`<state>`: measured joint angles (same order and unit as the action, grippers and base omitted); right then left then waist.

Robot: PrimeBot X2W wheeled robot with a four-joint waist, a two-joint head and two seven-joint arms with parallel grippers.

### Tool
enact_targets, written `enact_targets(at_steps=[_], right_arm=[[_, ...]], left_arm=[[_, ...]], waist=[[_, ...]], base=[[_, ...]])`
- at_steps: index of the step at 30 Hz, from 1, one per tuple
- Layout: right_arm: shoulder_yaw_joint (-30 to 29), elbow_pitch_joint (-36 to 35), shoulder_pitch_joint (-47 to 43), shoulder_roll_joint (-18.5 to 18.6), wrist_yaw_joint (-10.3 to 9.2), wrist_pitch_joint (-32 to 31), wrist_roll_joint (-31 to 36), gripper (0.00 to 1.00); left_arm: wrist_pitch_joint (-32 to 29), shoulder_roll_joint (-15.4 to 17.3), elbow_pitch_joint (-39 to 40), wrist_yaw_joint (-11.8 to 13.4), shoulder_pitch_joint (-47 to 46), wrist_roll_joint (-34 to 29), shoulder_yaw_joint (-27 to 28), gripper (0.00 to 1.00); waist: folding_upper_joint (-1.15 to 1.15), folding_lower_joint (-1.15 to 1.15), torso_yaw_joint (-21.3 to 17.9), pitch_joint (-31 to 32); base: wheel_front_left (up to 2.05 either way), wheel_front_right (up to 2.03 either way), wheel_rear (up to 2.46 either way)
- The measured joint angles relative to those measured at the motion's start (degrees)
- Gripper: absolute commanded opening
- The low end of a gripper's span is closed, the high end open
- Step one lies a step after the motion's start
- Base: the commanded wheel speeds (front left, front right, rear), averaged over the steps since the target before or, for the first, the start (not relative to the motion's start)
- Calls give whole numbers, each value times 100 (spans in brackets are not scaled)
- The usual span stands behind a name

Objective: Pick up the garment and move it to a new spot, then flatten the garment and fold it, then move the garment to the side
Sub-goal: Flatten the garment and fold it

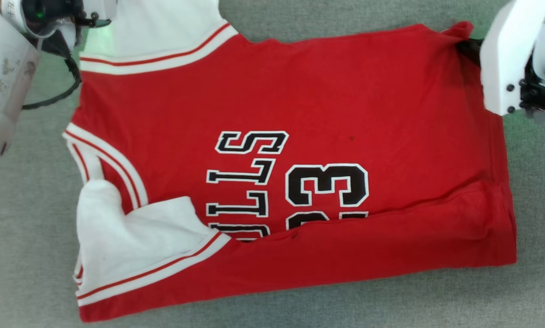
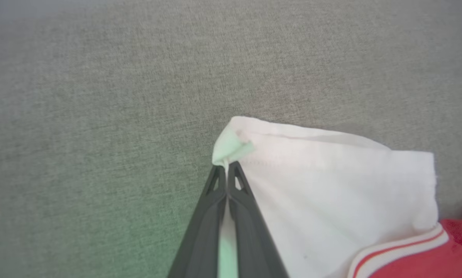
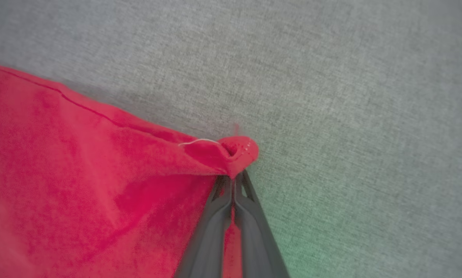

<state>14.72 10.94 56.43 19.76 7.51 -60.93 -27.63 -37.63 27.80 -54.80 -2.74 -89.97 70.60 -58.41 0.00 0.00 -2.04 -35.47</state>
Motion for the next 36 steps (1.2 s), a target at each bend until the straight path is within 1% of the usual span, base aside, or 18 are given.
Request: enact_targets(at_steps=[6,11,17,21,23,27,29,33,36], right_arm=[[-125,-140,-319,242,0,352,-70,0],[-137,-390,-692,466,0,572,-209,0],[-132,-823,-1242,842,-1,682,-449,0],[-242,-1148,-1758,1028,0,700,-570,0],[-345,-1316,-2020,1079,0,708,-619,0],[-628,-1604,-2599,1172,-1,695,-676,0],[-759,-1741,-2880,1165,0,647,-717,0],[-1025,-2016,-3383,1145,0,522,-762,0],[-1193,-2164,-3728,1087,-1,441,-766,0]], left_arm=[[240,12,86,-204,-1,42,63,0],[420,115,320,-325,81,42,70,0],[650,348,914,-407,427,89,79,0],[753,651,1497,-411,786,107,64,0],[772,853,1864,-314,1022,146,64,0],[814,1284,2820,38,1583,193,14,0],[809,1511,3331,263,1900,225,-23,0],[812,2005,4357,789,2480,376,-44,0],[790,2274,5045,1171,2891,470,-113,0]], waist=[[0,0,157,250],[0,0,292,517],[0,0,450,866],[0,0,545,1105],[0,0,587,1223],[0,0,667,1434],[0,0,705,1526],[0,0,767,1668],[0,0,810,1727]], base=[[0,0,0],[0,0,0],[0,0,0],[0,0,0],[0,0,0],[0,0,0],[0,0,0],[0,0,0],[0,0,0]])
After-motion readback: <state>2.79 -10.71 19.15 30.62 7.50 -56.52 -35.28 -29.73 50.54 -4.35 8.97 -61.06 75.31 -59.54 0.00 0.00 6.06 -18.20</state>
